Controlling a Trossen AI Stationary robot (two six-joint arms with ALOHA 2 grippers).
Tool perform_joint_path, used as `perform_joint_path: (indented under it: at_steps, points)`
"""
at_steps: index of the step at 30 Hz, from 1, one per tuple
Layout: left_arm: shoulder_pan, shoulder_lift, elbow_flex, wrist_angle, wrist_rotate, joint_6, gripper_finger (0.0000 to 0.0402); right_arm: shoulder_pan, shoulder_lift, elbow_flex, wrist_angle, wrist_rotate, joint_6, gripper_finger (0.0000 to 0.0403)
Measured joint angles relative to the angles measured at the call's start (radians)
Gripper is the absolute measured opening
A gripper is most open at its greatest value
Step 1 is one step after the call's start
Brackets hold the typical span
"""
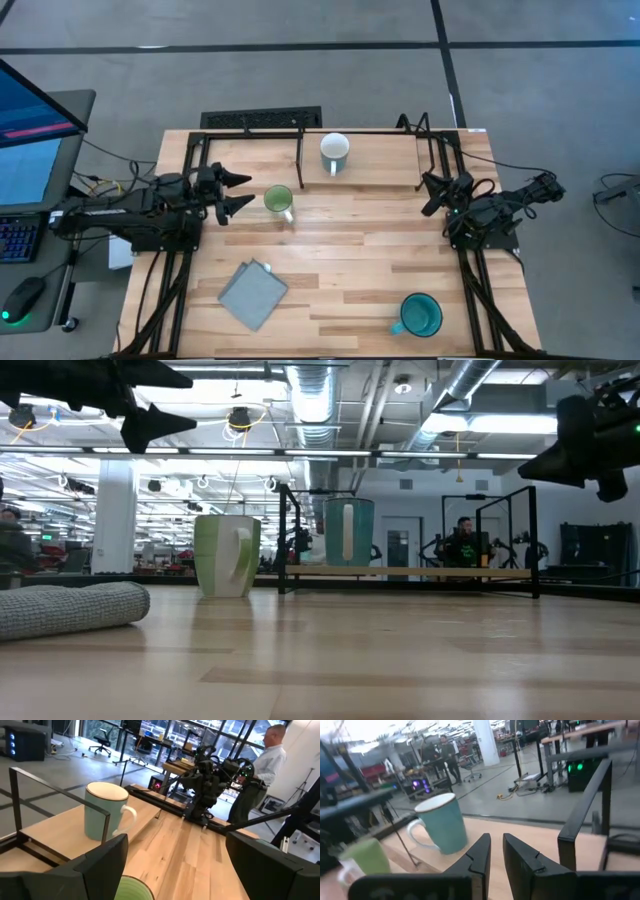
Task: Stack small to large cups/mugs on shelf
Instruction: Put the green mug on the shelf
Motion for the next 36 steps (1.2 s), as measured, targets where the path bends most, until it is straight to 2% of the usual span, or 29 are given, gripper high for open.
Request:
perform_joint_path:
  at_steps: [5, 13, 19, 24, 27, 32, 36]
  points:
    - [0.000, -0.006, 0.000, 0.000, -0.003, 0.018, 0.0328, 0.000, 0.000, 0.000, -0.005, -0.042, 0.087, 0.0074]
    - [-0.052, 0.027, 0.003, -0.007, -0.111, -0.036, 0.0328, 0.000, 0.000, 0.000, -0.038, -0.050, 0.087, 0.0074]
    - [-0.186, 0.109, 0.058, -0.066, -0.280, -0.144, 0.0328, 0.000, 0.000, 0.000, -0.040, -0.050, 0.087, 0.0074]
    - [-0.305, 0.229, 0.118, -0.215, -0.487, -0.348, 0.0328, 0.000, 0.000, 0.000, -0.065, -0.048, 0.087, 0.0074]
    - [-0.365, 0.321, 0.153, -0.234, -0.584, -0.459, 0.0328, 0.000, 0.000, 0.000, -0.086, -0.048, 0.087, 0.0074]
    - [-0.454, 0.502, 0.232, -0.236, -0.662, -0.592, 0.0328, 0.000, 0.000, 0.000, -0.103, -0.045, 0.083, 0.0074]
    - [-0.509, 0.648, 0.346, -0.274, -0.711, -0.671, 0.0328, 0.000, 0.000, 0.000, -0.103, -0.043, 0.034, 0.0074]
